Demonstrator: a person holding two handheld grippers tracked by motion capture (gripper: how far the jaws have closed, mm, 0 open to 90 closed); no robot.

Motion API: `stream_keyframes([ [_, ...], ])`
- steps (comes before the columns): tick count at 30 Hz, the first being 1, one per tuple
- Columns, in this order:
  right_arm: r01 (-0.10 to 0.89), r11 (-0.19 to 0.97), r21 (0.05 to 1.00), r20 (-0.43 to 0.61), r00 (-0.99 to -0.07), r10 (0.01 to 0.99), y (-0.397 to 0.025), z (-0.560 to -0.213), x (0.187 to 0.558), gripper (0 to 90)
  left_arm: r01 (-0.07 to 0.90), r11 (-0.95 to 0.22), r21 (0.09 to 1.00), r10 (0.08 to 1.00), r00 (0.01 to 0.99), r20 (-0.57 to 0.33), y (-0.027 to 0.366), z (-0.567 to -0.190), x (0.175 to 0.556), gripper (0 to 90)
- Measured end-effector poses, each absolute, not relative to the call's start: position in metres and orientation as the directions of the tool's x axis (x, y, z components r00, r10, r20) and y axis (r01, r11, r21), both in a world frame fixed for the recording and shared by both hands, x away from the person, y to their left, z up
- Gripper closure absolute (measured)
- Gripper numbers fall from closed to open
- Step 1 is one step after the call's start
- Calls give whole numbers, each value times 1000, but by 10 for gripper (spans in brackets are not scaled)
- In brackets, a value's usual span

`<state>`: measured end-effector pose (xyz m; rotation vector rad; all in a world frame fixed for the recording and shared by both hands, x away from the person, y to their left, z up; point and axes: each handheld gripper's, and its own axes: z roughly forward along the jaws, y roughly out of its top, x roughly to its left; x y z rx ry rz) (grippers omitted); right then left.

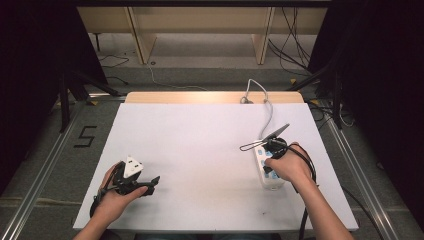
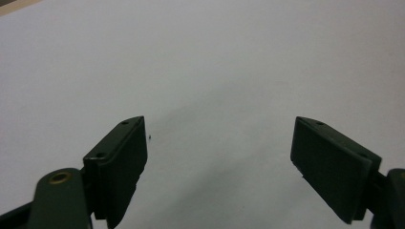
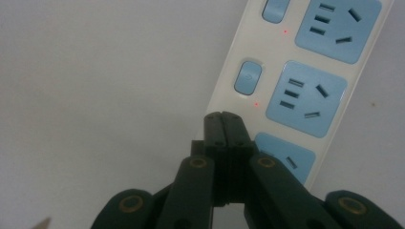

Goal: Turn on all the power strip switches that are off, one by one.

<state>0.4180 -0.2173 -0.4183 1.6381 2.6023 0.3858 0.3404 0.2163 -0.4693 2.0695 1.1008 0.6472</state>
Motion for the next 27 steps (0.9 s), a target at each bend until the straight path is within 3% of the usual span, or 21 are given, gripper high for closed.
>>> stream_keyframes([
  [27,888,412,205,88,-436,896,-215,-423,417,900,503,-398,767,850,517,102,215,-470,340,200],
])
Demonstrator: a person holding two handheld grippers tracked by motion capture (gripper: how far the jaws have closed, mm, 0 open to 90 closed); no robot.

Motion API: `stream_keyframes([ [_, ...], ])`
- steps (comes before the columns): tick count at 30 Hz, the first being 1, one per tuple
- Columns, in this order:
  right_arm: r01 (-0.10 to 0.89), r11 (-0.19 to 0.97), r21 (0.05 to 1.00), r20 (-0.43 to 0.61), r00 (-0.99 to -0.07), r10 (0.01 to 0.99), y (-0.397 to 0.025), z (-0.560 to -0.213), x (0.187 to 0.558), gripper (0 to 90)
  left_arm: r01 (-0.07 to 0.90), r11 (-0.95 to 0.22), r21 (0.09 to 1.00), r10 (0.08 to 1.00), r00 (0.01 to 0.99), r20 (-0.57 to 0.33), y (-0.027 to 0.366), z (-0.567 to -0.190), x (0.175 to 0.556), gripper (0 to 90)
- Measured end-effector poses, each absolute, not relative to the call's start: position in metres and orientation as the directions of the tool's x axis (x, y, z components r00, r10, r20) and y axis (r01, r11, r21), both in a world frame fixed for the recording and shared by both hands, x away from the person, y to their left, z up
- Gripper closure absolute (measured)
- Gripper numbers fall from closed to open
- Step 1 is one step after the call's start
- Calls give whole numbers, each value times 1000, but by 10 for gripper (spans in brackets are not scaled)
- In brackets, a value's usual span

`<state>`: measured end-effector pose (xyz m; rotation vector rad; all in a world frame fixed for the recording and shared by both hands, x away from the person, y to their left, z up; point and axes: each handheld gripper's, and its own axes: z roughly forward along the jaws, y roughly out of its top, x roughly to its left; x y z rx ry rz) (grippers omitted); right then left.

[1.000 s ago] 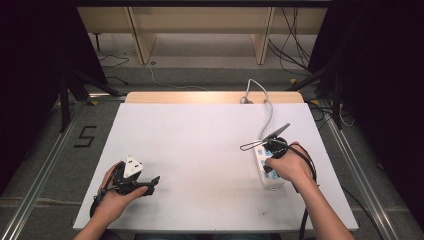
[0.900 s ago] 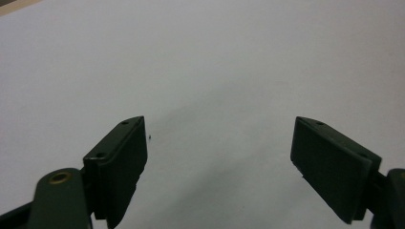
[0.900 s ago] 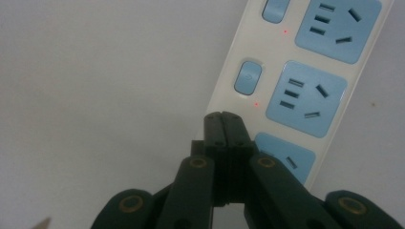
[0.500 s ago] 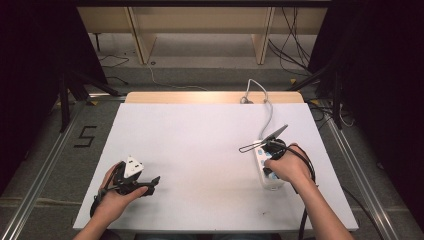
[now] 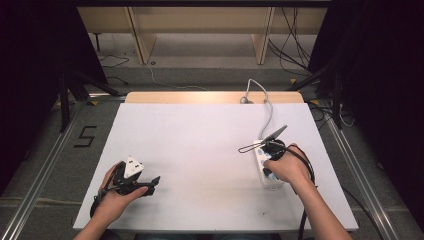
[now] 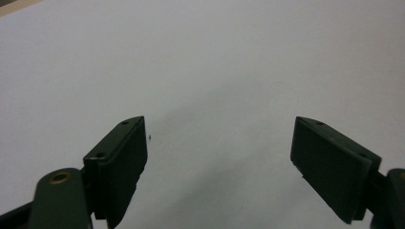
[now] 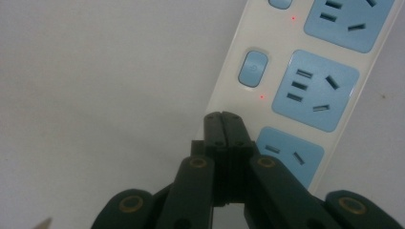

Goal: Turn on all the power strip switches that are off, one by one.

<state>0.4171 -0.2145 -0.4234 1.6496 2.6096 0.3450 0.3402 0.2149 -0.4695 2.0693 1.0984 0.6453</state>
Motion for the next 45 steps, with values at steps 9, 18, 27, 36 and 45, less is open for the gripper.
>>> stream_keyframes([
  [9,887,415,202,73,-437,897,-212,-424,416,900,501,-401,767,849,518,105,215,-469,340,201],
  [18,888,410,207,79,-433,898,-214,-426,416,900,499,-399,769,849,518,105,215,-469,340,201],
  [27,894,412,176,97,-432,897,-213,-428,418,900,499,-397,770,851,514,106,215,-469,340,201],
  [36,880,428,207,90,-453,887,-215,-428,414,900,501,-397,769,851,514,104,215,-469,340,202],
  [45,873,431,230,84,-459,884,-216,-425,413,900,502,-397,768,852,514,105,215,-469,340,202],
])
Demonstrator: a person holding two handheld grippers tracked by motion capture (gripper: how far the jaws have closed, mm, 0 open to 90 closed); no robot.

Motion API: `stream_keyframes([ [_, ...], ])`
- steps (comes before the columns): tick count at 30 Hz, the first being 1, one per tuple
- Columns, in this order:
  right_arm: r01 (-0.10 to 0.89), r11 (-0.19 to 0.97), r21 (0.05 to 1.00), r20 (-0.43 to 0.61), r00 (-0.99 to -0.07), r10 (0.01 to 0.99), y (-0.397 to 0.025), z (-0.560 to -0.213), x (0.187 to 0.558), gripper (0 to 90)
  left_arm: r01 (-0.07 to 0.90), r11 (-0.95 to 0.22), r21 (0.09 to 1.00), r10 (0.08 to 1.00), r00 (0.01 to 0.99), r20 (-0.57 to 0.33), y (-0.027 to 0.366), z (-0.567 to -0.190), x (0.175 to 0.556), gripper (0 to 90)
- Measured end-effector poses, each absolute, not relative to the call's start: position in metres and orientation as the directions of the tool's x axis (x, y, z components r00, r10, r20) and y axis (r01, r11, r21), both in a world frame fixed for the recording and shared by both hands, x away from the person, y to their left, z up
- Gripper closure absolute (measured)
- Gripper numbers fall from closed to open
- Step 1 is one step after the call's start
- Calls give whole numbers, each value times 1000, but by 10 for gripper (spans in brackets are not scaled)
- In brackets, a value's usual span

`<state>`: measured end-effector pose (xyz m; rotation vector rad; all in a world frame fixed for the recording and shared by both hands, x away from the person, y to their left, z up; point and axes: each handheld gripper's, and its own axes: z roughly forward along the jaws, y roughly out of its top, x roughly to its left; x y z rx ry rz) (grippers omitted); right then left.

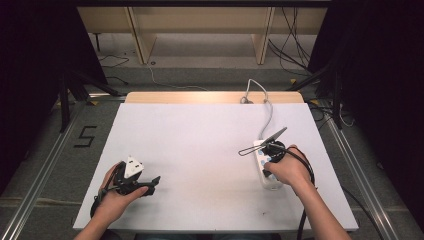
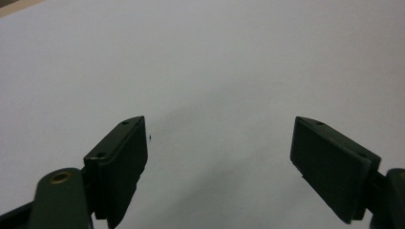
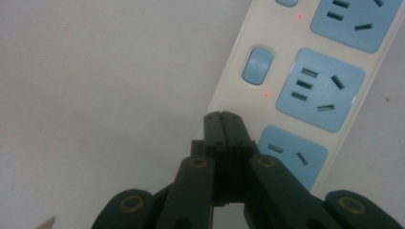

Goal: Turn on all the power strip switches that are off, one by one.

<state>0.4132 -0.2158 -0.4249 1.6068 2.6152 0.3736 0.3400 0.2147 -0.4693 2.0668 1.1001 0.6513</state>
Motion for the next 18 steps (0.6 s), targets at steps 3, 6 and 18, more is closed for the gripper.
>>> stream_keyframes([
  [3,865,419,277,91,-458,884,-217,-420,412,900,503,-396,768,852,512,104,215,-469,340,202],
  [6,849,422,318,80,-468,880,-220,-415,411,900,502,-397,768,852,513,105,214,-469,340,202],
  [18,804,417,424,40,-476,878,-236,-414,407,870,507,-395,767,854,511,102,216,-470,341,202],
])
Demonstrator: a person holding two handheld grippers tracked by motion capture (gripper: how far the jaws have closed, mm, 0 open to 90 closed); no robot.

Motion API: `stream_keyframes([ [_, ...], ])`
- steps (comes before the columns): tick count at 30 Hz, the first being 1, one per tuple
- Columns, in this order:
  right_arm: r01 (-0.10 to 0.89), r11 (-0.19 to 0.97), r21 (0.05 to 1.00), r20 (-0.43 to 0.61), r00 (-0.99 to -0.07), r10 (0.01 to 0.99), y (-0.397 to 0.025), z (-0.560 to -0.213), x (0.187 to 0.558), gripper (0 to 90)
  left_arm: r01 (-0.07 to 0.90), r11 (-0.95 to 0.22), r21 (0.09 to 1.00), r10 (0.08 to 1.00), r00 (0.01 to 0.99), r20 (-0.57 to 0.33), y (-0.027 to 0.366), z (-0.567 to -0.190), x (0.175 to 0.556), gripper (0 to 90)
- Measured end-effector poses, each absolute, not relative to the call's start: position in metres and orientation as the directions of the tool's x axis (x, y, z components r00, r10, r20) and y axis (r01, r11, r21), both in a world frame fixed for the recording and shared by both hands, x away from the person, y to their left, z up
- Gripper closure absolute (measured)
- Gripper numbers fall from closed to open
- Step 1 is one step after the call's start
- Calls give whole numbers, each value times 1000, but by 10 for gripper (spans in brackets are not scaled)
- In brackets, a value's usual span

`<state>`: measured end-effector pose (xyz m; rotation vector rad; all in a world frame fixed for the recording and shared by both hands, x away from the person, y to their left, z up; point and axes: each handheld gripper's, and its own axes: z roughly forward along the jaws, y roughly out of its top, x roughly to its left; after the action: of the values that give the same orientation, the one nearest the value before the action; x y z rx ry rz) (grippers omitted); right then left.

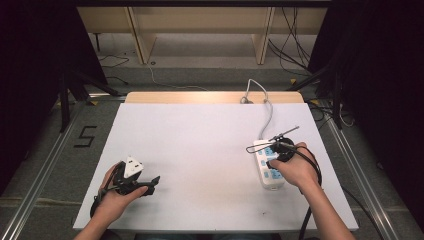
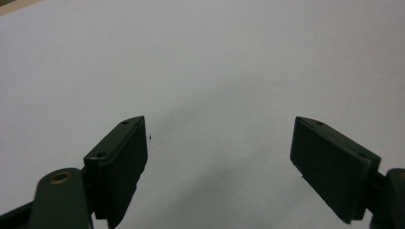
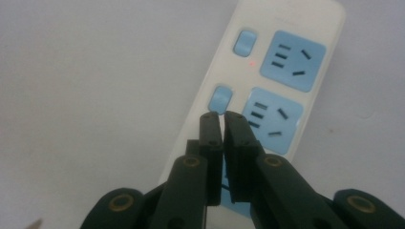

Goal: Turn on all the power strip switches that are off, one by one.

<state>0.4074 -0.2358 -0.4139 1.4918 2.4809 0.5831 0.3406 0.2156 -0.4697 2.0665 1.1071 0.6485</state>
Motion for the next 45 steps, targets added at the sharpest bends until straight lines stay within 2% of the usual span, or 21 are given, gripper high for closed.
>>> stream_keyframes([
  [5,784,385,488,27,-454,890,-247,-415,404,848,509,-387,769,857,506,96,216,-470,341,202],
  [12,750,330,573,15,-413,911,-262,-416,401,767,509,-386,769,858,504,97,217,-470,342,202],
  [23,682,271,679,-7,-364,931,-279,-425,397,578,514,-377,770,864,495,93,220,-469,342,202],
  [28,656,232,718,-4,-330,944,-290,-433,395,519,519,-368,771,869,487,87,222,-469,344,202],
  [45,584,113,804,48,-253,966,-312,-457,382,475,521,-358,775,876,475,85,224,-470,345,202],
])
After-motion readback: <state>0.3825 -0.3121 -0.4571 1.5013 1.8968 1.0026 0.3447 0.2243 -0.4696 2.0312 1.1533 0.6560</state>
